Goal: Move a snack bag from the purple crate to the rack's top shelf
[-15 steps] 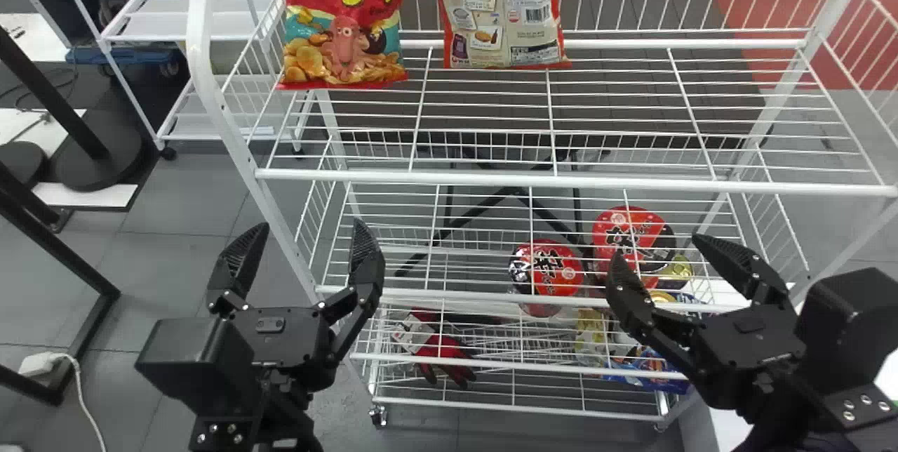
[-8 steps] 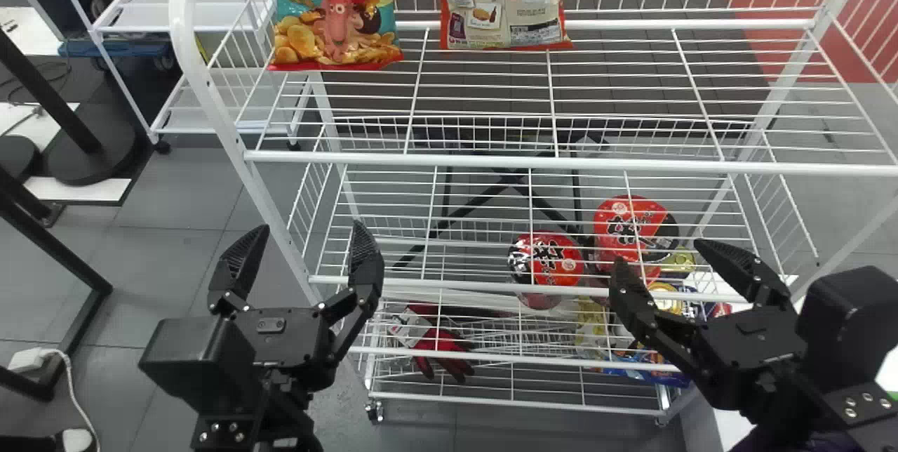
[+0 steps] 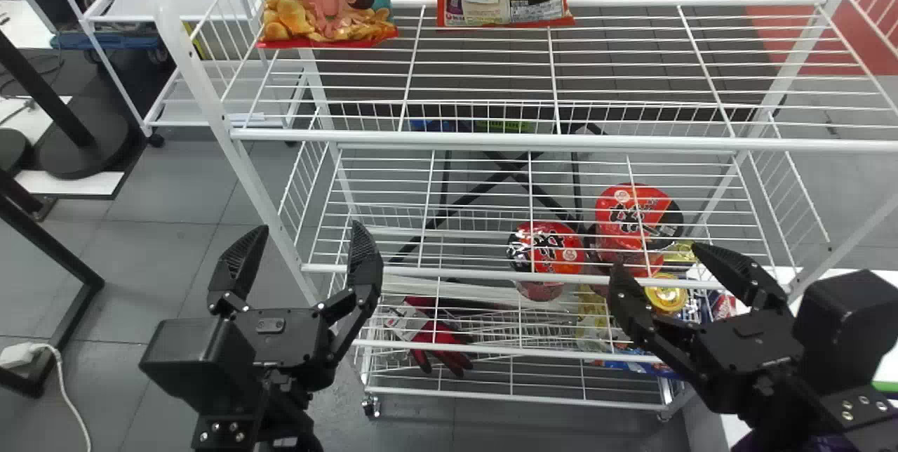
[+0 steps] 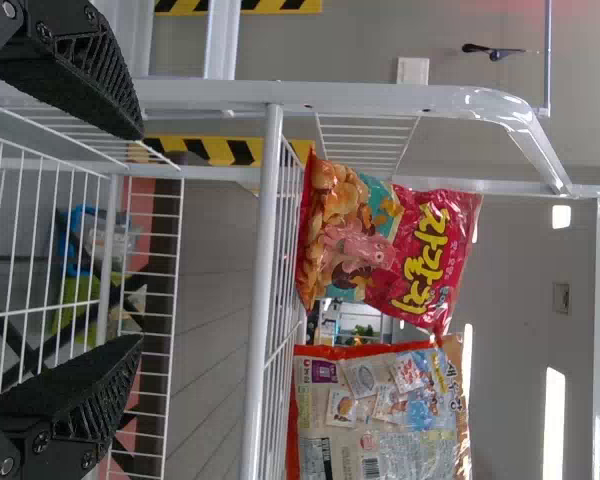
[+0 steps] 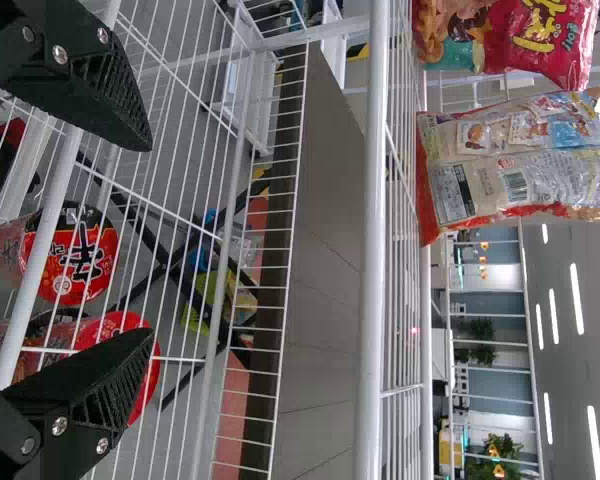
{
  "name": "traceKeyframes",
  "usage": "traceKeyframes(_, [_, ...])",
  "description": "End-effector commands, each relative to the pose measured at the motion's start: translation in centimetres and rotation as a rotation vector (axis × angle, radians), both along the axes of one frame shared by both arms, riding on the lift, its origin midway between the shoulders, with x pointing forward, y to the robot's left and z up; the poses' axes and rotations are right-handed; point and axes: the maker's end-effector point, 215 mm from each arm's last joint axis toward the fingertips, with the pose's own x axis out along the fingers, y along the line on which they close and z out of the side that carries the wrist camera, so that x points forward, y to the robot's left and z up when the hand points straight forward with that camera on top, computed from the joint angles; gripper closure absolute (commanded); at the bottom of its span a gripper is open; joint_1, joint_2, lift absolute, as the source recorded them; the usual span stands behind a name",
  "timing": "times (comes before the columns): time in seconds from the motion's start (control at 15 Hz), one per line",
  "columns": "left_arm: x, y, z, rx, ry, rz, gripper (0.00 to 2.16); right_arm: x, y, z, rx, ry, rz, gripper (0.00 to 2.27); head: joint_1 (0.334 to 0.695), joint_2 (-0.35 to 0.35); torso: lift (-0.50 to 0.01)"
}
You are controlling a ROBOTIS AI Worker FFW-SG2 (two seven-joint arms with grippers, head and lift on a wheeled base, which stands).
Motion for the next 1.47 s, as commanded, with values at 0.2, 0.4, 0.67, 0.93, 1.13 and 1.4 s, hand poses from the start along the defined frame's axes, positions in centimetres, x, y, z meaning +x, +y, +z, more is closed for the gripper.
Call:
traceKeyframes(0.2, [-0.1,-0.1,-0.2,-0.005,-0.007,0.001,0.09,-0.1,0.0,-0.1,-0.001,0.002,0.002,0.18,0.695,0.063,-0.235])
traceKeyframes(0.4, [-0.1,0.0,-0.1,-0.010,-0.011,0.003,0.09,-0.2,-0.1,-0.4,-0.007,0.013,0.004,0.18,0.695,0.064,-0.247])
traceKeyframes(0.67, [0.0,-0.3,-0.4,-0.017,-0.008,0.001,0.09,-0.3,0.0,-0.9,-0.010,0.034,0.013,0.18,0.695,0.067,-0.263])
traceKeyframes(0.93, [0.2,-0.3,-0.4,-0.015,-0.009,0.001,0.09,-0.1,-0.1,-0.9,-0.008,0.028,0.011,0.18,0.695,0.060,-0.280])
traceKeyframes(1.13, [0.3,-0.2,-0.5,-0.014,-0.008,0.004,0.09,0.1,-0.3,-0.8,-0.010,0.025,0.008,0.18,0.695,0.057,-0.292])
traceKeyframes(1.4, [0.5,-0.2,-0.4,-0.014,-0.011,0.003,0.09,0.1,-0.4,-1.1,-0.010,0.034,0.004,0.18,0.695,0.056,-0.308])
